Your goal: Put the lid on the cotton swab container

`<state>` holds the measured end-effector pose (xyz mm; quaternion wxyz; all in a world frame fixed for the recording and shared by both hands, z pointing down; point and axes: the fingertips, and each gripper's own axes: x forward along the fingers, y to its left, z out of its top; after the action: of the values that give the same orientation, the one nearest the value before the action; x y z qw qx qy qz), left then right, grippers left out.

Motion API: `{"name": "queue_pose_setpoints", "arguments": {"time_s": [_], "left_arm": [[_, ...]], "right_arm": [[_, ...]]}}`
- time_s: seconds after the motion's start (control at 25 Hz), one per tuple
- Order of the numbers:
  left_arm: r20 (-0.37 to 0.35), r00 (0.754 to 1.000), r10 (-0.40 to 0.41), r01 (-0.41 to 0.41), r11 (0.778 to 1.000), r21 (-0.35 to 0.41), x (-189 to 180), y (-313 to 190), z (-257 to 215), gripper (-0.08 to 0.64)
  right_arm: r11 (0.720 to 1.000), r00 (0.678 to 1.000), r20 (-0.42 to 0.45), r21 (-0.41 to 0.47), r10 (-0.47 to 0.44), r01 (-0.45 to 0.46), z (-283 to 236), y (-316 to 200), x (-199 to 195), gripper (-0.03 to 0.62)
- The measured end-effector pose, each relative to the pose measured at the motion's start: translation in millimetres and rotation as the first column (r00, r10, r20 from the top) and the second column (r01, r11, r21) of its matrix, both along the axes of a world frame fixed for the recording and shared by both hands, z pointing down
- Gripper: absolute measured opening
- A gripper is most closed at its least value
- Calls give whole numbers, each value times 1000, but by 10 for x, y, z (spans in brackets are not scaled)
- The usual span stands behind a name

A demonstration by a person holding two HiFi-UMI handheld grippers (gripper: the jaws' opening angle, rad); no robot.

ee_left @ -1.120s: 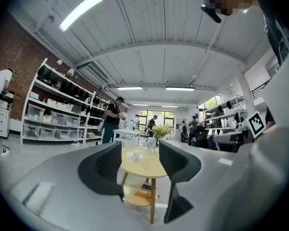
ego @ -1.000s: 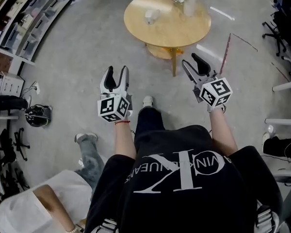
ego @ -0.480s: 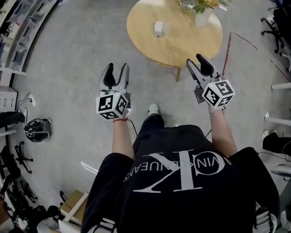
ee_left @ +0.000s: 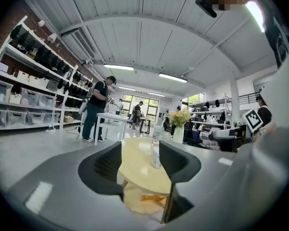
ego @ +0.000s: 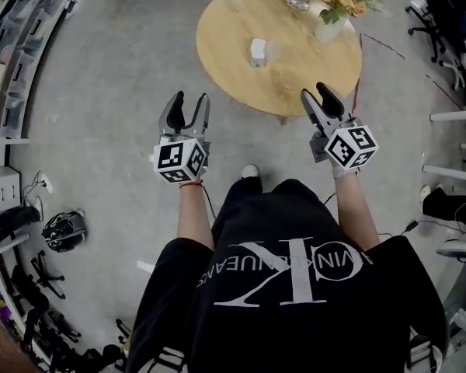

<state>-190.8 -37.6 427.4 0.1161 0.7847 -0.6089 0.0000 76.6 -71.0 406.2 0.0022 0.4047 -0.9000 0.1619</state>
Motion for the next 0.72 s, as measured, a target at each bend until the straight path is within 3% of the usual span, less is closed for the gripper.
{"name": "queue_pose_setpoints", "arguments": {"time_s": [0.24,0.4,0.72], "left_arm": [[-34,997,67,-68,997,-44,169,-182,216,230],[-27,991,132,-133,989,-59,476,-325,311,230],[32,963,267,-263,959,-105,830,-780,430,230]], "right_arm": [[997,998,-9,-50,54,-55,124,-109,154,183],[994,997,2,-76,76,-75,216,-297,273,183],[991,996,83,-131,17,-6,288,-853,-44,183]]}}
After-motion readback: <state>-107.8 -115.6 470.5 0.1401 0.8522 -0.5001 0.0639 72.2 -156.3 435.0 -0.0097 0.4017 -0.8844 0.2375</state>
